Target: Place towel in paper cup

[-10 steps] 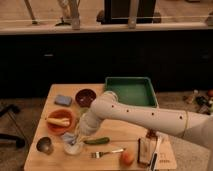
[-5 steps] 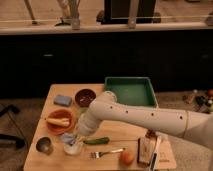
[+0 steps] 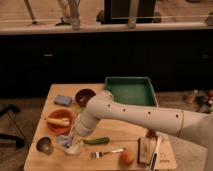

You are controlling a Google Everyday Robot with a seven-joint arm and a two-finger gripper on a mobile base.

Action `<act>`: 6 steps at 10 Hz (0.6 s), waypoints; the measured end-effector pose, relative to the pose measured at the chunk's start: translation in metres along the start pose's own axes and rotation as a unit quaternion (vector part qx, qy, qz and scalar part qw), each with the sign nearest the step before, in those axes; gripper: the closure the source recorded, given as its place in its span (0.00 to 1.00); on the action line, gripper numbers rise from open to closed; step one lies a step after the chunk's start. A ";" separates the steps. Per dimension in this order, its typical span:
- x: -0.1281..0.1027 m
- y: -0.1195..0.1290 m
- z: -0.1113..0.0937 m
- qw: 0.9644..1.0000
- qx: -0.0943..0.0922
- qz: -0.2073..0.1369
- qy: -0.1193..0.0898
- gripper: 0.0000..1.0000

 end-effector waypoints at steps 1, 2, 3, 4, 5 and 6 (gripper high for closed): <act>0.000 0.001 0.001 1.000 -0.002 0.001 -0.009 1.00; -0.001 0.003 0.003 1.000 -0.006 0.002 -0.018 1.00; -0.002 0.003 0.003 1.000 -0.006 0.002 -0.020 0.99; -0.002 0.004 0.000 1.000 -0.003 0.010 -0.016 0.92; 0.001 0.005 -0.003 1.000 0.001 0.014 -0.011 0.82; 0.001 0.005 -0.006 1.000 0.005 0.017 -0.006 0.72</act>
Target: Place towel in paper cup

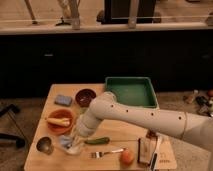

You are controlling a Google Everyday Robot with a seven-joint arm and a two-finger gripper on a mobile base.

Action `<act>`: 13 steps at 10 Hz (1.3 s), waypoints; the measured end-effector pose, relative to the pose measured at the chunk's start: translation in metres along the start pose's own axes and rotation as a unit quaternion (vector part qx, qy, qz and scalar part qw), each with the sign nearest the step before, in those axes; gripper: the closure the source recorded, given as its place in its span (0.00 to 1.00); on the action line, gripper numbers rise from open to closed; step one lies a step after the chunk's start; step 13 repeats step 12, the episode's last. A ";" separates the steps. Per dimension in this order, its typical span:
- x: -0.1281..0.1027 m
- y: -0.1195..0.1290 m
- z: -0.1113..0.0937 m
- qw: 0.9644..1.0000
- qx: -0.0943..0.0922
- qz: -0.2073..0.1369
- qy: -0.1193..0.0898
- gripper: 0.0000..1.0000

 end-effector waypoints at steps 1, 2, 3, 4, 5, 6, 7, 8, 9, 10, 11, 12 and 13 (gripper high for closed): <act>-0.001 0.001 -0.002 1.000 0.002 0.000 0.004 0.62; 0.000 0.002 -0.004 1.000 0.006 0.001 0.006 0.52; 0.002 0.002 -0.006 1.000 0.008 0.004 0.006 0.42; 0.003 0.003 -0.006 1.000 0.009 0.006 0.004 0.32; 0.004 0.004 -0.004 1.000 0.008 0.006 0.001 0.24; 0.006 0.005 -0.001 1.000 0.007 0.006 -0.004 0.20; 0.009 0.006 0.002 1.000 0.006 0.007 -0.008 0.20; 0.010 0.006 0.004 1.000 0.006 0.007 -0.011 0.20; 0.012 0.006 0.007 1.000 0.006 0.005 -0.016 0.20; 0.013 0.006 0.007 1.000 0.007 0.004 -0.018 0.20; 0.015 0.005 0.007 1.000 0.009 0.003 -0.019 0.20; 0.015 0.005 0.005 1.000 0.010 0.001 -0.019 0.20; 0.015 0.005 0.005 1.000 0.010 0.001 -0.019 0.20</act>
